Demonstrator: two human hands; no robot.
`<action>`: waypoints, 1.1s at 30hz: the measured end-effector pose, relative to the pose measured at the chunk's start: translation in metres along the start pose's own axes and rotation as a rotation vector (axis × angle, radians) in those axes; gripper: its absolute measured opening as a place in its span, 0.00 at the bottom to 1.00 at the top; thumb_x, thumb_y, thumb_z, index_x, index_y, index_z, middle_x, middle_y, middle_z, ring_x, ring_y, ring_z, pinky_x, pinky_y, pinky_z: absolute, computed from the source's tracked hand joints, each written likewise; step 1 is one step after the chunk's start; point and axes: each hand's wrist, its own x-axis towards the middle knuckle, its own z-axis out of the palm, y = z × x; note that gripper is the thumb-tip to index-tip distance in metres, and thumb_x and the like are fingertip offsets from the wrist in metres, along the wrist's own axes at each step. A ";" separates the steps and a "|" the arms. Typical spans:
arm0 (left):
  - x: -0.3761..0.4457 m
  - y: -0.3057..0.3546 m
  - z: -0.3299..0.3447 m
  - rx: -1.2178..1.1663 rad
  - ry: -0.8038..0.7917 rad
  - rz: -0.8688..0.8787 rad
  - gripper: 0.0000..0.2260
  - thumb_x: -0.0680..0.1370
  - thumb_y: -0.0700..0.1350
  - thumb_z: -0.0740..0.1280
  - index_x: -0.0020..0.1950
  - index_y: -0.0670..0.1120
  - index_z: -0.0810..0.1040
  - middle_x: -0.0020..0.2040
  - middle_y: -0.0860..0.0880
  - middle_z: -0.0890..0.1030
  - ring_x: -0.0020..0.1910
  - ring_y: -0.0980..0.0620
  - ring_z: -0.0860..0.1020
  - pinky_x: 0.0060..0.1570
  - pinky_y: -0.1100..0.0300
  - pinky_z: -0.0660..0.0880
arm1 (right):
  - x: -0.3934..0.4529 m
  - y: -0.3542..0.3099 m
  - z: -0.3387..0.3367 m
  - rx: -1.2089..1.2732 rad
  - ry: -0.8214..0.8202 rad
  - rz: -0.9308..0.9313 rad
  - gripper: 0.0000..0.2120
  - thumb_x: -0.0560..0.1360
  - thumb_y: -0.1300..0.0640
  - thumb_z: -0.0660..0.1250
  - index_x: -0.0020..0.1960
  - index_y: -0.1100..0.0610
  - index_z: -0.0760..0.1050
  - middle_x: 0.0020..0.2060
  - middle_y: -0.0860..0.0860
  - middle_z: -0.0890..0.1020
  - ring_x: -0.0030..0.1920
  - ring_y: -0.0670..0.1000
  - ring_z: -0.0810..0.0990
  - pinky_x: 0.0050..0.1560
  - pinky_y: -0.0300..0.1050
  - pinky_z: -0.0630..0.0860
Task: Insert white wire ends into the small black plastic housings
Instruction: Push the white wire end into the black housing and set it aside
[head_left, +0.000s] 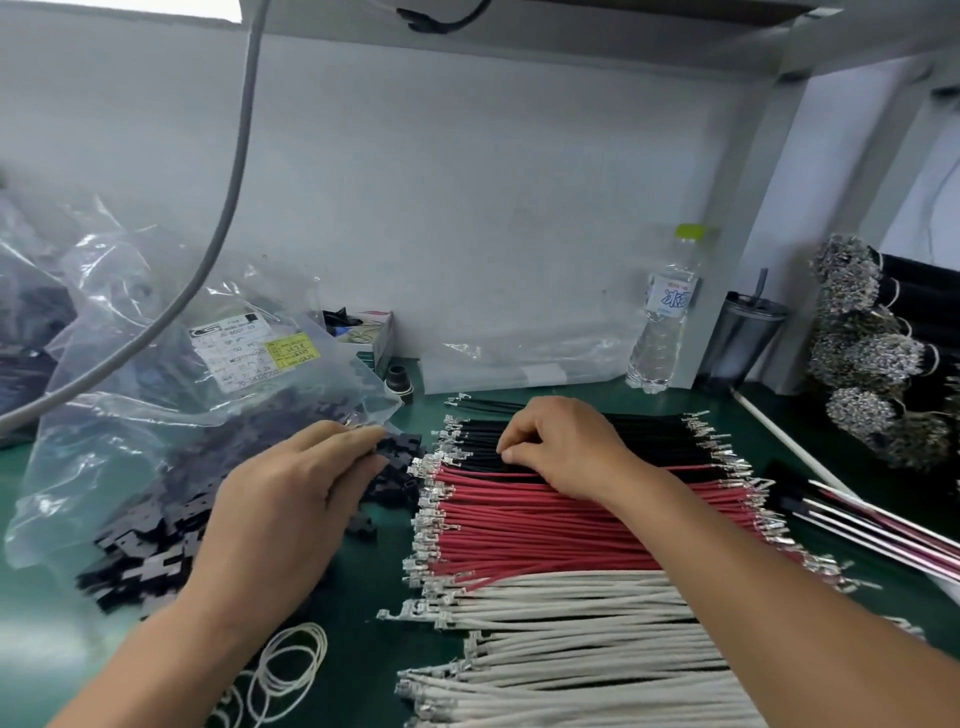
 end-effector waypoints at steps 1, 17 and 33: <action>0.000 0.002 0.000 -0.023 -0.009 -0.001 0.11 0.74 0.41 0.76 0.56 0.45 0.87 0.50 0.54 0.86 0.40 0.53 0.84 0.43 0.57 0.82 | 0.000 -0.001 0.000 -0.018 0.017 -0.014 0.02 0.76 0.50 0.72 0.47 0.44 0.84 0.39 0.36 0.76 0.46 0.41 0.76 0.49 0.44 0.74; -0.004 0.017 0.004 -0.138 -0.055 -0.100 0.13 0.71 0.34 0.78 0.54 0.46 0.88 0.49 0.60 0.83 0.40 0.61 0.82 0.51 0.76 0.74 | -0.006 -0.007 -0.011 -0.195 0.087 -0.170 0.08 0.79 0.52 0.69 0.56 0.47 0.84 0.53 0.44 0.85 0.55 0.48 0.82 0.54 0.44 0.75; 0.001 0.045 -0.003 -1.061 -0.160 -0.700 0.13 0.62 0.42 0.80 0.46 0.50 0.89 0.41 0.43 0.88 0.41 0.45 0.87 0.41 0.63 0.83 | -0.100 -0.031 -0.012 0.096 0.566 -0.419 0.12 0.74 0.67 0.74 0.56 0.59 0.85 0.41 0.49 0.79 0.41 0.50 0.78 0.40 0.44 0.77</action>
